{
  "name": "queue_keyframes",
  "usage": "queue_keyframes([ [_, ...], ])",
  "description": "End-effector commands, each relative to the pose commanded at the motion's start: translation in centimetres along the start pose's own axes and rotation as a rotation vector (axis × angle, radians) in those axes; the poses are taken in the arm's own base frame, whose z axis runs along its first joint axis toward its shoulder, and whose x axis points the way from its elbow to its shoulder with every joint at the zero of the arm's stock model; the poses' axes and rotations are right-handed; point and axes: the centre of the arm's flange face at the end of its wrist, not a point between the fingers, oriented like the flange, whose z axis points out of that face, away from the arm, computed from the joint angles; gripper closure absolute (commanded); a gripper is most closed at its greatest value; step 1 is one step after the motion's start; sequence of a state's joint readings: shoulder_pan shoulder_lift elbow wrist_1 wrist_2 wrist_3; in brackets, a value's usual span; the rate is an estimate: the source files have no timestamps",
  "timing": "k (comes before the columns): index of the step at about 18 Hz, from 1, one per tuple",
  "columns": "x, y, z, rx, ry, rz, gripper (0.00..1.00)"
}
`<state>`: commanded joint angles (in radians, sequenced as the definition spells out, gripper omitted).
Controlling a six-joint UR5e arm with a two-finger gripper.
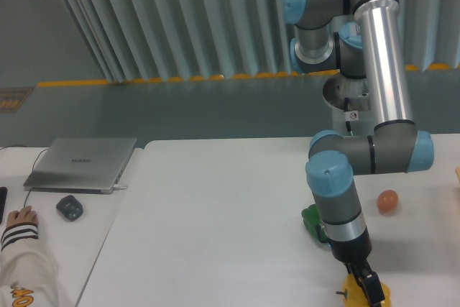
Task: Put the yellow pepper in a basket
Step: 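Close the gripper around the yellow bell pepper's body, then lift the yellow pepper and carry it past the orange ball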
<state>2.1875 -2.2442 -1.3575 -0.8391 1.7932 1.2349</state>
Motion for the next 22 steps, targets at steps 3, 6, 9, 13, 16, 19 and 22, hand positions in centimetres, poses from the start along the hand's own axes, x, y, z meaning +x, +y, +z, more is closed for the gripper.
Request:
queue_keyframes([
  [3, 0.1, 0.0, 0.1, 0.0, 0.005, 0.003, 0.11],
  [6, 0.2, 0.1, -0.5, 0.004, 0.003, 0.003, 0.51],
  [9, -0.1, 0.5, -1.6, 0.022, -0.002, -0.003, 0.51],
  [13, -0.1, 0.5, -1.7, 0.023, -0.004, -0.013, 0.6],
  [16, -1.1, 2.3, -4.7, 0.077, -0.006, -0.038, 0.6],
  [19, -1.7, 5.0, -6.0, 0.119, 0.05, -0.055, 0.6],
  [22, -2.0, 7.8, -6.9, 0.104, 0.091, 0.021, 0.59],
])
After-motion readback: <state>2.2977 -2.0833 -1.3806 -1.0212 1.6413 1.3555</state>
